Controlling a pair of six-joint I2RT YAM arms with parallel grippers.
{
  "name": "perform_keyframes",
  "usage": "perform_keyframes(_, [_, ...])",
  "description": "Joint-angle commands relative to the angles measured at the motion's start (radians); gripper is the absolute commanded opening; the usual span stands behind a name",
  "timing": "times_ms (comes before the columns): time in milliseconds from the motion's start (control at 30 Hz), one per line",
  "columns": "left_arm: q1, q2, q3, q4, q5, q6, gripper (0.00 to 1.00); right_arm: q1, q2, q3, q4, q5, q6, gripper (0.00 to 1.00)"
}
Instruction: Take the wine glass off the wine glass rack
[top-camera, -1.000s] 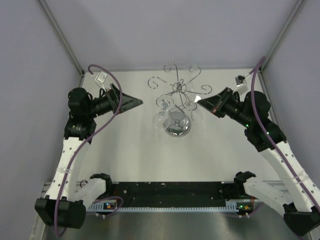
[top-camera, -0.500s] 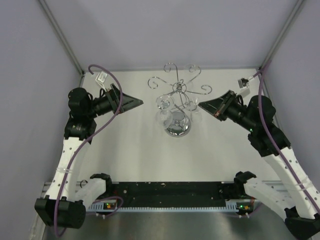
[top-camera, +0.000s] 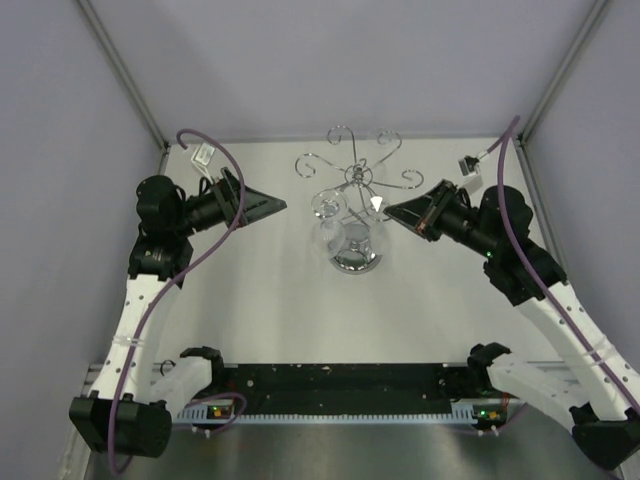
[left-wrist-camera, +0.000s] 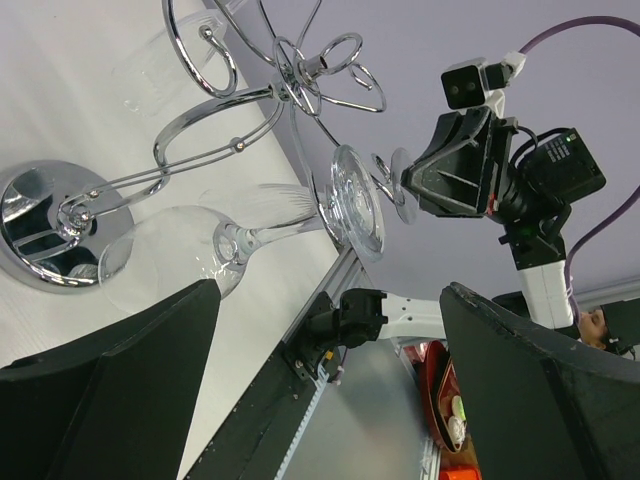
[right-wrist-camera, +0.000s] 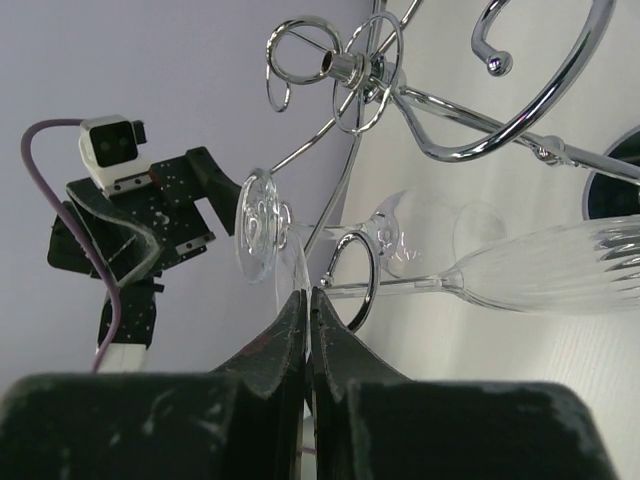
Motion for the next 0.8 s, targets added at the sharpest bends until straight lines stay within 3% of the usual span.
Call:
perform_keyframes(0, [-0.002, -0.017, 0.005, 0.027, 0.013, 0.016, 0.98, 0.01, 0.006, 0.035, 0.062, 0.033, 0.046, 0.0])
perform_keyframes(333, [-0.002, 0.0, 0.014, 0.03, 0.016, 0.015, 0.98, 0.01, 0.005, 0.054, 0.061, 0.108, 0.164, 0.0])
perform_keyframes(767, [-0.007, 0.006, 0.026, 0.035, 0.008, 0.002, 0.98, 0.013, -0.051, -0.011, 0.095, 0.338, 0.334, 0.0])
